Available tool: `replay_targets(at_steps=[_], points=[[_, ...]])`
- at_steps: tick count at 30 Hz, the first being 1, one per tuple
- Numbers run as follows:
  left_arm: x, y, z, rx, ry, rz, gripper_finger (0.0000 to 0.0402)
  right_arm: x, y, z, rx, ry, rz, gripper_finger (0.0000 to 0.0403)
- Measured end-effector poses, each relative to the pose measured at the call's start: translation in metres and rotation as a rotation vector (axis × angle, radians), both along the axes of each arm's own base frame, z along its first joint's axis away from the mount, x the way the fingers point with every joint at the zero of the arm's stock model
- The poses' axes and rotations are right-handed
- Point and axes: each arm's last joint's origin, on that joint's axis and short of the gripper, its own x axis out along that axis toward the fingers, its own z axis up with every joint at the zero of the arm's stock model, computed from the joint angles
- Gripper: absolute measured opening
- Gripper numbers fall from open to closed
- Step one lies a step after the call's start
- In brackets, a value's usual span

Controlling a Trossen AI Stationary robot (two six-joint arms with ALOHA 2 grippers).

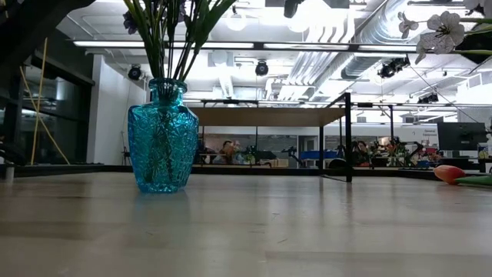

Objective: Pick and place flowers into a vace then onto a shelf
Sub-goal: Adjust the vases

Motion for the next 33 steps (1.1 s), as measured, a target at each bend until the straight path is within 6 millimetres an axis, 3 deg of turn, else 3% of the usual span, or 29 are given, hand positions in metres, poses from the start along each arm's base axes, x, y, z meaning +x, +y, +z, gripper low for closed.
replay_targets(at_steps=[12,25,33], points=[[0.0,-0.002,0.0,0.001,-0.001,-0.013,0.0287,0.029,0.011,-0.022,0.092,0.18,0.056,0.0216],[0.0,-0.003,0.0,0.001,-0.001,-0.016,0.0287,0.053,0.04,-0.057,0.024,0.37,0.124,0.0214],[0.001,-0.008,0.0,0.001,-0.001,-0.027,0.0287,0.054,0.044,-0.061,0.024,0.412,0.122,0.0169]])
